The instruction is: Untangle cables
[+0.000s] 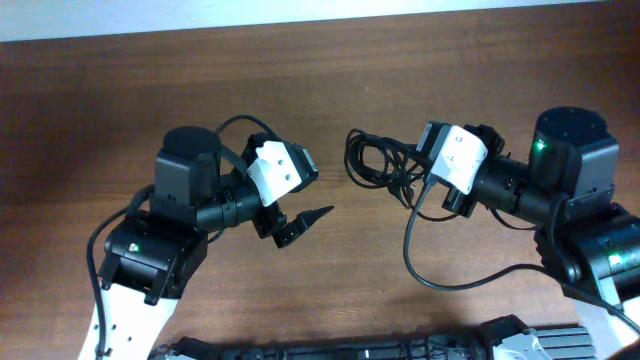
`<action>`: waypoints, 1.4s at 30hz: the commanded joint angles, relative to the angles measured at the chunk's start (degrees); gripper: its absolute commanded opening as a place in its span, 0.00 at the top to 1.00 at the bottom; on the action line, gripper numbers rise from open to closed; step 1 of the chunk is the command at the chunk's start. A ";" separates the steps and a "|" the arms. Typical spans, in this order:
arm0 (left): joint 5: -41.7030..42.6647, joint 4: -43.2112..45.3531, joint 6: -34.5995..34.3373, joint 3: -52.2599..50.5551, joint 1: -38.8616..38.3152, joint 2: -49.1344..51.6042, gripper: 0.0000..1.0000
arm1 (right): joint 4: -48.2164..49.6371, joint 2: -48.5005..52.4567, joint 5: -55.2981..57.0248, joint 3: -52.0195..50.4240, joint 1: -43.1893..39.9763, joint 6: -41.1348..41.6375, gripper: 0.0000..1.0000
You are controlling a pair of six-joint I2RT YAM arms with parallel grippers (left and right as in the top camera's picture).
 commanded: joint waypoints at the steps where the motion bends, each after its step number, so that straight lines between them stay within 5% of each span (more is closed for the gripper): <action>1: 1.46 -0.17 5.73 0.94 0.15 1.33 0.01 | 0.74 -2.10 -6.78 0.17 -0.26 -1.92 0.96; 7: 1.46 -0.20 16.04 0.94 0.15 3.45 0.01 | 0.81 -4.07 -14.40 0.20 -0.26 -6.62 0.96; 19: 1.68 -1.09 16.04 0.94 0.15 3.69 0.00 | 3.37 -4.96 -22.14 0.20 -0.26 -9.57 0.96; 22: 3.78 -1.11 16.04 0.94 0.15 3.69 0.17 | 4.44 -4.96 -23.43 0.20 -0.26 -9.57 0.96; 24: 3.82 -1.11 16.04 0.94 0.15 3.69 0.76 | 4.48 -4.96 -22.95 0.20 -0.26 -9.57 0.96; 26: 3.82 -1.31 16.02 0.94 0.15 3.69 1.00 | 4.42 -4.96 -21.66 0.20 -0.26 -9.53 0.96; 34: 4.07 0.44 15.52 0.94 0.20 3.69 1.00 | 1.22 -4.83 -17.99 0.17 -0.26 -9.38 0.96; 42: 1.07 21.68 -16.68 0.96 0.22 3.67 1.00 | -8.31 -4.20 -5.88 0.17 -0.26 -9.35 0.96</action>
